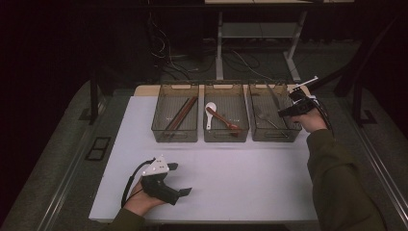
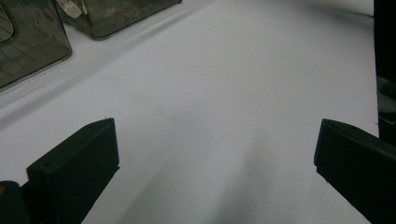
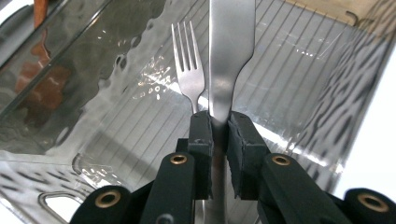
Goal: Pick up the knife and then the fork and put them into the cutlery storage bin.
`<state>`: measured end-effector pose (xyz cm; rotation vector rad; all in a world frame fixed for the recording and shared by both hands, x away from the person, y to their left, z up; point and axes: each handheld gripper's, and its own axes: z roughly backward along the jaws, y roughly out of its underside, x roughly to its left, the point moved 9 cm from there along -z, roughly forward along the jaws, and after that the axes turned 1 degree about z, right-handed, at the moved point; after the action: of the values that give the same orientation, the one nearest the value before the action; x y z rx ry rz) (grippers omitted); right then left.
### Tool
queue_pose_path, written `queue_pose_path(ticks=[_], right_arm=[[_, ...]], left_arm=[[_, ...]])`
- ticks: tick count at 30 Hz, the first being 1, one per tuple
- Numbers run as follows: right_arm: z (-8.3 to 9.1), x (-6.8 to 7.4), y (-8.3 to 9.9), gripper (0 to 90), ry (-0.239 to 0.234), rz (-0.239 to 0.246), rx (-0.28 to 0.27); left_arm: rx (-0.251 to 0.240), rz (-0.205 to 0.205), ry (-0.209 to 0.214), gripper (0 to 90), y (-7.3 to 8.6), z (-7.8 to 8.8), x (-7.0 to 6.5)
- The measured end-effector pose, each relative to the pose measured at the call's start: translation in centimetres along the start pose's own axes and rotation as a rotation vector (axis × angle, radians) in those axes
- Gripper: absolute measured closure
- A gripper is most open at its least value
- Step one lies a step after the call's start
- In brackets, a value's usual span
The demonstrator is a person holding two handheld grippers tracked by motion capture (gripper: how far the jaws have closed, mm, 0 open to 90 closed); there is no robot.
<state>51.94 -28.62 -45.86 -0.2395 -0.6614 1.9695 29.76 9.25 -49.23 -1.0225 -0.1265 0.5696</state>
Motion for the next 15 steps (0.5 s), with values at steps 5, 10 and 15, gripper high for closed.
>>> queue_pose_path(ticks=[5,10,15], right_arm=[[-1.2,0.3,0.1,78.3,0.009,0.029,0.054],[-1.6,0.7,-0.1,67.5,0.010,0.045,0.038],[-1.2,1.0,-0.5,54.7,-0.011,0.039,-0.002]], left_arm=[[-0.002,-0.002,0.000,0.0,0.0,0.0,0.0],[-0.005,0.002,-0.001,0.0,0.0,0.1,0.0],[-0.005,0.001,0.000,0.0,0.0,0.1,-0.1]])
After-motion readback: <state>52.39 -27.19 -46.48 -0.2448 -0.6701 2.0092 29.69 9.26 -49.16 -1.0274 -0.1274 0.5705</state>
